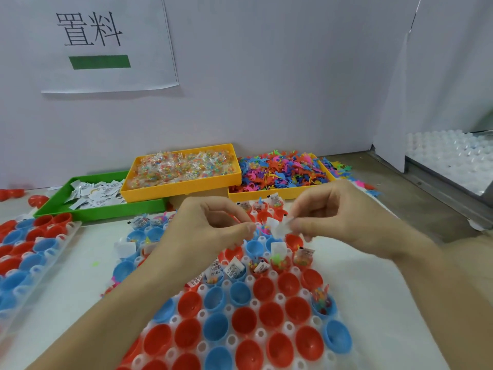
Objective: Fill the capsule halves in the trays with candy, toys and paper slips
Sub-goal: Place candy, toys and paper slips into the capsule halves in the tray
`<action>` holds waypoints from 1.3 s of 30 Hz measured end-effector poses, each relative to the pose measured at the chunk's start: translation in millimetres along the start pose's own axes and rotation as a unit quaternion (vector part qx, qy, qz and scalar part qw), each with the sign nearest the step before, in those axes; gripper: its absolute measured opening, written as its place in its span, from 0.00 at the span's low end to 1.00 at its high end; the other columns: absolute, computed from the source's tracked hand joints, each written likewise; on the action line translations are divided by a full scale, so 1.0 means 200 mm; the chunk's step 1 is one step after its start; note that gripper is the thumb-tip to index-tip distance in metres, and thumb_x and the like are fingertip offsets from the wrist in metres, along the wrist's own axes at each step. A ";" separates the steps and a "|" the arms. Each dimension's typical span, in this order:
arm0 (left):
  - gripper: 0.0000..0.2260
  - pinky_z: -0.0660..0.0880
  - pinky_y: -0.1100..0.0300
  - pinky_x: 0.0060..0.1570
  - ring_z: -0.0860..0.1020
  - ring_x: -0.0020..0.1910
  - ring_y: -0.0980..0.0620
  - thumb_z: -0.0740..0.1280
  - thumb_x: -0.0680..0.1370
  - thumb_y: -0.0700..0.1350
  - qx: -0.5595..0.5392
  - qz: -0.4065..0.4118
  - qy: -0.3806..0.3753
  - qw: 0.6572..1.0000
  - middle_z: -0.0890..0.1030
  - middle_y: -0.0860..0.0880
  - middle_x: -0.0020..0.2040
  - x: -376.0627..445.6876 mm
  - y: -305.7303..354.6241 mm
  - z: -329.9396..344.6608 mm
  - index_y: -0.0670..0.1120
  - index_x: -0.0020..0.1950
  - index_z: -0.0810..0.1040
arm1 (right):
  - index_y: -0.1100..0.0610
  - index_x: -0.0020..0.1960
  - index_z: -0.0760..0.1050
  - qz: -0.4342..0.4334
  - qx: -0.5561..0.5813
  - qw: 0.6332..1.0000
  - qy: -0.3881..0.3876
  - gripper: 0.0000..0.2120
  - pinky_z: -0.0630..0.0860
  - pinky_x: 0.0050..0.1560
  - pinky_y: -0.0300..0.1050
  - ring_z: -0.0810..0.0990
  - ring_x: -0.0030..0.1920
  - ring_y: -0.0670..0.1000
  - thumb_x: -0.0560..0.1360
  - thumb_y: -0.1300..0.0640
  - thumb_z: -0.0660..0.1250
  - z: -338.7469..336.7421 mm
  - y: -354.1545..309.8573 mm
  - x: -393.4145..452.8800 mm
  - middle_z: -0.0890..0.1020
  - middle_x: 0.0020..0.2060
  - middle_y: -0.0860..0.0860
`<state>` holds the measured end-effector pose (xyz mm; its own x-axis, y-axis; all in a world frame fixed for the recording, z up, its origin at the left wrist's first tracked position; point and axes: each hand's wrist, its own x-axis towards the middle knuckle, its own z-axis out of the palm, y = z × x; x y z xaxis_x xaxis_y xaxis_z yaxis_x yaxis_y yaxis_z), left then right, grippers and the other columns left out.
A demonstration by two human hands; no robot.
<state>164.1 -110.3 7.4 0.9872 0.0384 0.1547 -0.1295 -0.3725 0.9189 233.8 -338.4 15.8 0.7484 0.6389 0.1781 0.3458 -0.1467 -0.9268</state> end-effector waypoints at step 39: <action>0.13 0.77 0.60 0.34 0.82 0.34 0.49 0.66 0.72 0.58 -0.013 0.044 -0.013 0.999 0.85 0.48 0.40 -0.01 0.06 -0.01 0.51 0.48 0.81 | 0.41 0.42 0.86 0.225 -0.265 0.909 -0.231 0.01 0.74 0.35 0.31 0.83 0.34 0.41 0.71 0.46 0.76 -0.01 -0.17 -0.12 0.86 0.40 0.41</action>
<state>160.2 -112.5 19.0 0.9740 -0.0171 0.2259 -0.2176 -0.3488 0.9116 206.0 -350.2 43.1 0.6061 0.6553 -0.4509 0.3787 -0.7362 -0.5608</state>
